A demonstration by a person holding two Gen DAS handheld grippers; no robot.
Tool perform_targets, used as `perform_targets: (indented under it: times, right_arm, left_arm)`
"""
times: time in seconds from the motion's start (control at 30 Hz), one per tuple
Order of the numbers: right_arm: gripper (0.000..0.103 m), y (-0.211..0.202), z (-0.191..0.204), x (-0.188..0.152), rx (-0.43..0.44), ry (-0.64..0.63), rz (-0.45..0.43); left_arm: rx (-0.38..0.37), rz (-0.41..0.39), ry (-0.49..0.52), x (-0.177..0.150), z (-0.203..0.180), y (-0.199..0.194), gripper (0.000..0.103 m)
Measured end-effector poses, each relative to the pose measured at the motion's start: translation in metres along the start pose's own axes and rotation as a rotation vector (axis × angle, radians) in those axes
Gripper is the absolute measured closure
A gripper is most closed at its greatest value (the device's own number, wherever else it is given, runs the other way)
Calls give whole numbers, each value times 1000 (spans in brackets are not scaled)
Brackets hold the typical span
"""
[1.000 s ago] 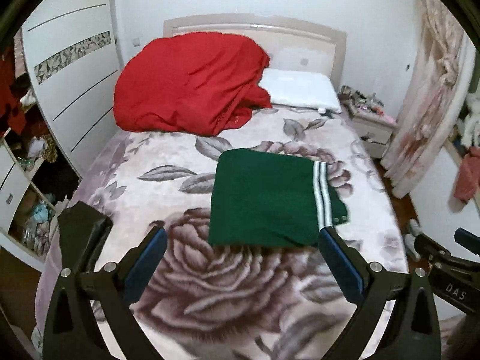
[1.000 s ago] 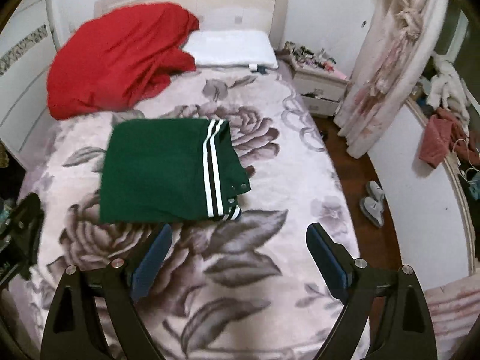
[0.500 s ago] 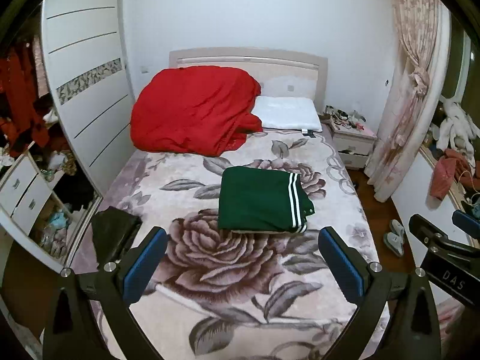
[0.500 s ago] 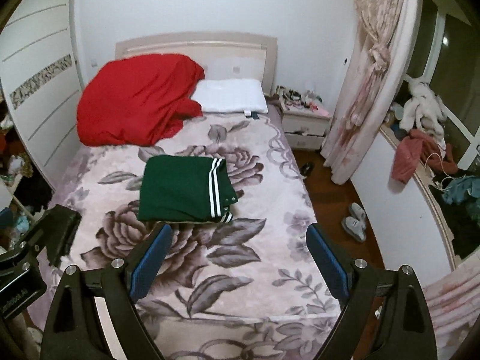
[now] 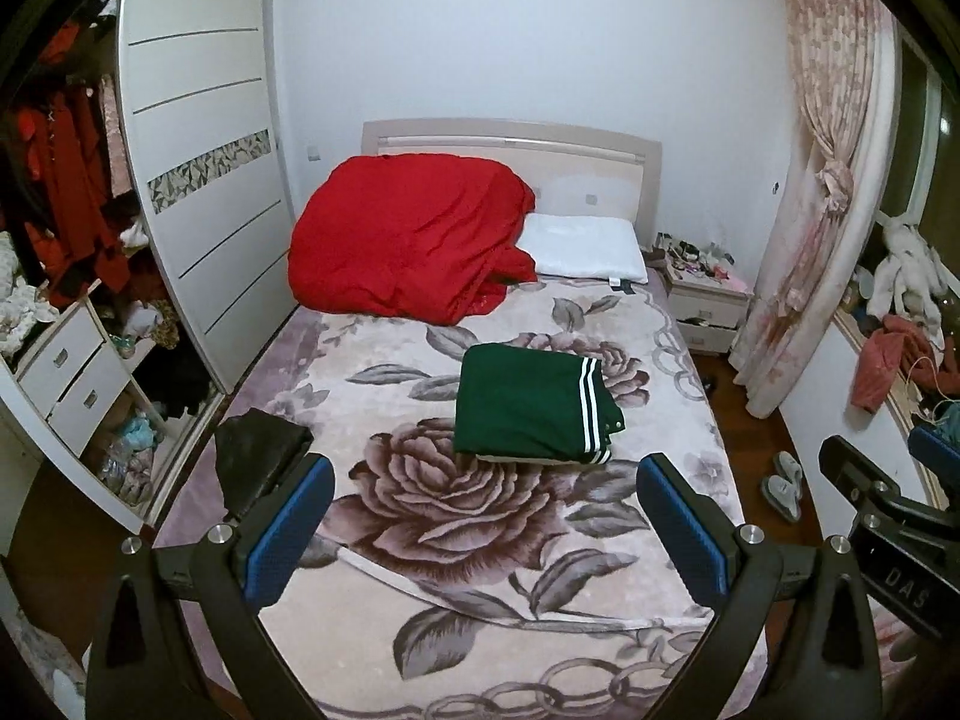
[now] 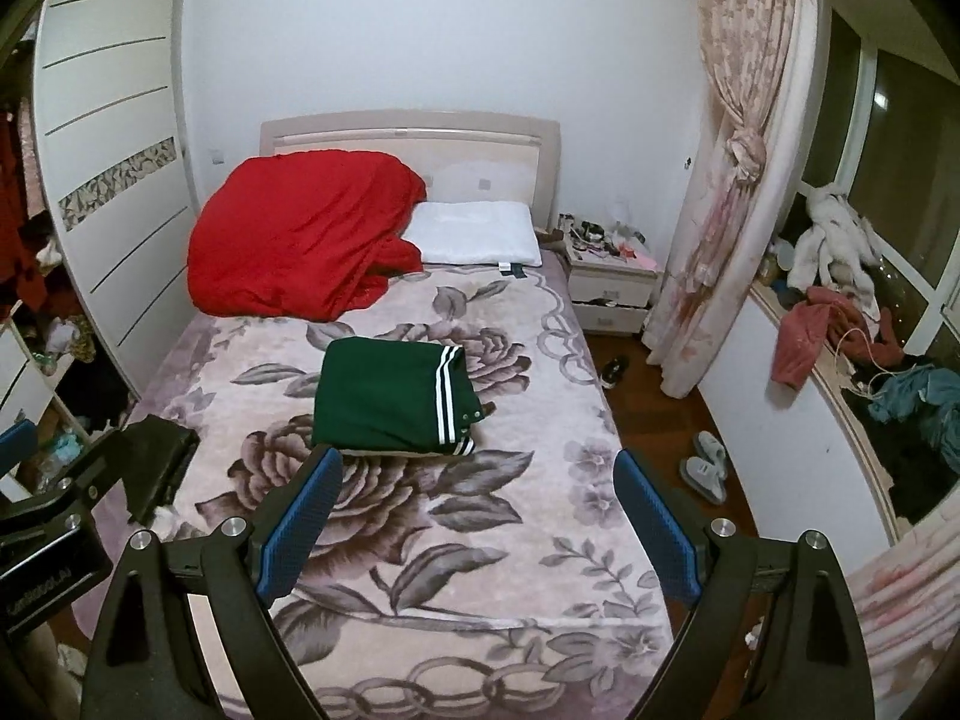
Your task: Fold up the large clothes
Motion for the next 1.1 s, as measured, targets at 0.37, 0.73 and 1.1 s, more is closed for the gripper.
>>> perform_targets:
  times: [0.37, 0.73, 1.1]
  right_arm:
    - [8, -23, -4, 4, 24, -8, -24]
    - [6, -30, -8, 8, 33, -7, -45]
    - [5, -28, -11, 13, 58, -15, -51]
  left_arm:
    - [44, -39, -13, -11, 6, -19, 0]
    - [62, -70, -8, -7, 8, -27, 0]
    - [69, -76, -4, -5, 6, -30, 0]
Point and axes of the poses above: each gripper's, at about its wrist camera, not at the fingertips, and y roughly the way its jaws point, z to its left, x to its top, the point moved 5 cm from there along y, roughly the way its jaws point, and after that the axes turned 1 degree about -x, right-handed, at the moved point
